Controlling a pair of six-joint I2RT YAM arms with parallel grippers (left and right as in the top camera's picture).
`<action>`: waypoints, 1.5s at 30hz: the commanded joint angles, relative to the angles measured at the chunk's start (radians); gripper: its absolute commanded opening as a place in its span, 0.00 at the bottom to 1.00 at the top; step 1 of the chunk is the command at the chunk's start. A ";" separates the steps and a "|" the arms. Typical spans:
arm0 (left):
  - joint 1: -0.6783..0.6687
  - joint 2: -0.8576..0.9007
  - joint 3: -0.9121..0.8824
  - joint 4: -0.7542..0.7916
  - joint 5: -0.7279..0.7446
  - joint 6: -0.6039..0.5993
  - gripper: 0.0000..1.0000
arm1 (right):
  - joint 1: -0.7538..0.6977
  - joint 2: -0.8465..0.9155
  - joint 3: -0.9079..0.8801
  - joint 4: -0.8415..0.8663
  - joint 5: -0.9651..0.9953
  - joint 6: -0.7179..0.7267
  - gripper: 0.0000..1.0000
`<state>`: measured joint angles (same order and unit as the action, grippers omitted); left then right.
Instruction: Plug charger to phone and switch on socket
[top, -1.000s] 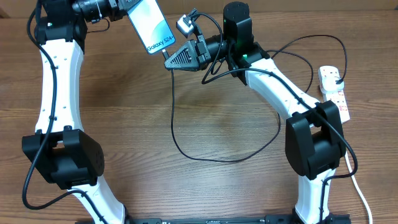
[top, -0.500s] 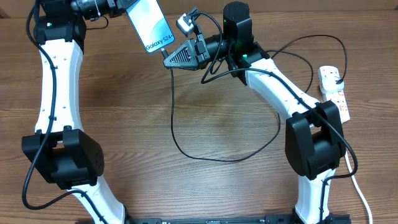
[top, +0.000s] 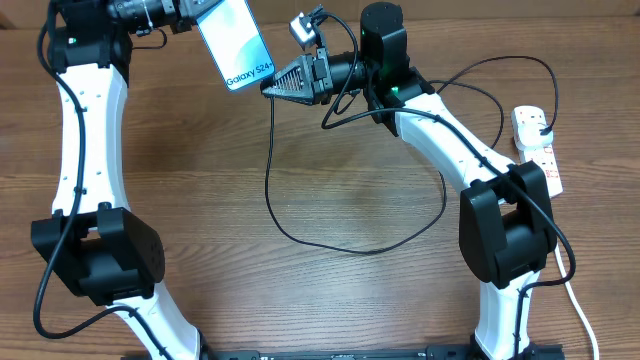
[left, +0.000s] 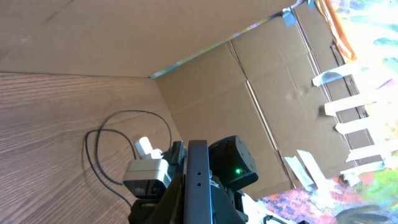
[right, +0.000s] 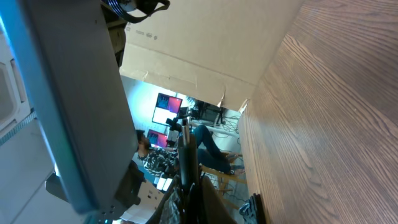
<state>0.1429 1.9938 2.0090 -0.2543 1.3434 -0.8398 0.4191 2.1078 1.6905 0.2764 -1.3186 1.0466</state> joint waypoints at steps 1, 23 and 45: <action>0.014 -0.019 0.017 0.008 0.006 -0.026 0.04 | -0.001 0.002 0.019 0.008 0.004 0.001 0.04; 0.033 -0.019 0.017 0.383 -0.030 -0.275 0.04 | 0.018 0.002 0.018 0.150 -0.104 -0.077 0.04; 0.015 -0.019 0.015 0.352 0.008 -0.189 0.04 | 0.020 0.002 0.018 0.243 -0.092 -0.106 0.04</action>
<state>0.1654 1.9938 2.0090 0.1154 1.3357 -1.0779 0.4366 2.1078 1.6905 0.5098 -1.4097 0.9573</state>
